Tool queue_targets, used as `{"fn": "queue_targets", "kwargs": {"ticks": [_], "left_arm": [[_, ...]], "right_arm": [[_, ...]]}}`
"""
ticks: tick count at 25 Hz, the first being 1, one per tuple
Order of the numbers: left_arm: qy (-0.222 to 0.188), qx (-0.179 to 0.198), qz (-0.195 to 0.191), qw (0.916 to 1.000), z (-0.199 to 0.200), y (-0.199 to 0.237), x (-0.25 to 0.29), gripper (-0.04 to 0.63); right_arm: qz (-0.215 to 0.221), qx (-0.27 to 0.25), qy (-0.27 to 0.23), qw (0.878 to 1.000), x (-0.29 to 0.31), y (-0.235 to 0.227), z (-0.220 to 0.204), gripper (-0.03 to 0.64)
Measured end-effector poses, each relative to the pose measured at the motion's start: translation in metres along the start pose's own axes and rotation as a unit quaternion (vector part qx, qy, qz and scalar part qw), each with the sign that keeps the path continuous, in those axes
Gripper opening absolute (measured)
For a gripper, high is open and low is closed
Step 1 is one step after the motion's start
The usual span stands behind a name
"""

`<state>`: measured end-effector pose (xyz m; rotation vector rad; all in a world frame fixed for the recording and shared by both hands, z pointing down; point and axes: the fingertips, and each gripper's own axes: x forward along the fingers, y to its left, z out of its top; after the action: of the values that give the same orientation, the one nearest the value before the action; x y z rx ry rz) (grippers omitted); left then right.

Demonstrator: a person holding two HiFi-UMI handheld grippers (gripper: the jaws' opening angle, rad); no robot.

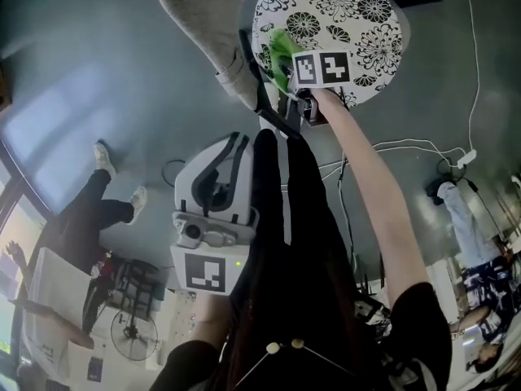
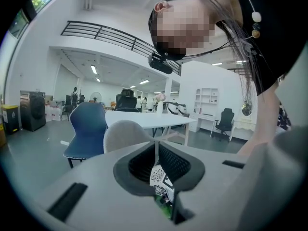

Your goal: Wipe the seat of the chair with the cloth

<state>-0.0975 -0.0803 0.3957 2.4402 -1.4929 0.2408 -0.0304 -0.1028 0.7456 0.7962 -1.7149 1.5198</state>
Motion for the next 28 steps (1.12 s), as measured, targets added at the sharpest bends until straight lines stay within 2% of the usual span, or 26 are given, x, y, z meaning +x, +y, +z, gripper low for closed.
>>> {"fn": "queue_targets", "kwargs": {"ticks": [9, 22, 28], "left_arm": [[0.003, 0.008, -0.028, 0.9996, 0.003, -0.019, 0.014, 0.026], [0.007, 0.020, -0.063, 0.9978, 0.003, -0.041, 0.036, 0.026], [0.007, 0.025, -0.083, 0.9962, 0.005, -0.053, 0.041, 0.026]], "right_arm": [[-0.040, 0.051, -0.026, 0.998, -0.037, -0.073, -0.005, 0.046], [-0.112, 0.089, -0.047, 0.989, -0.103, -0.179, -0.021, 0.046], [-0.137, 0.104, -0.053, 0.984, -0.129, -0.214, -0.025, 0.046]]}}
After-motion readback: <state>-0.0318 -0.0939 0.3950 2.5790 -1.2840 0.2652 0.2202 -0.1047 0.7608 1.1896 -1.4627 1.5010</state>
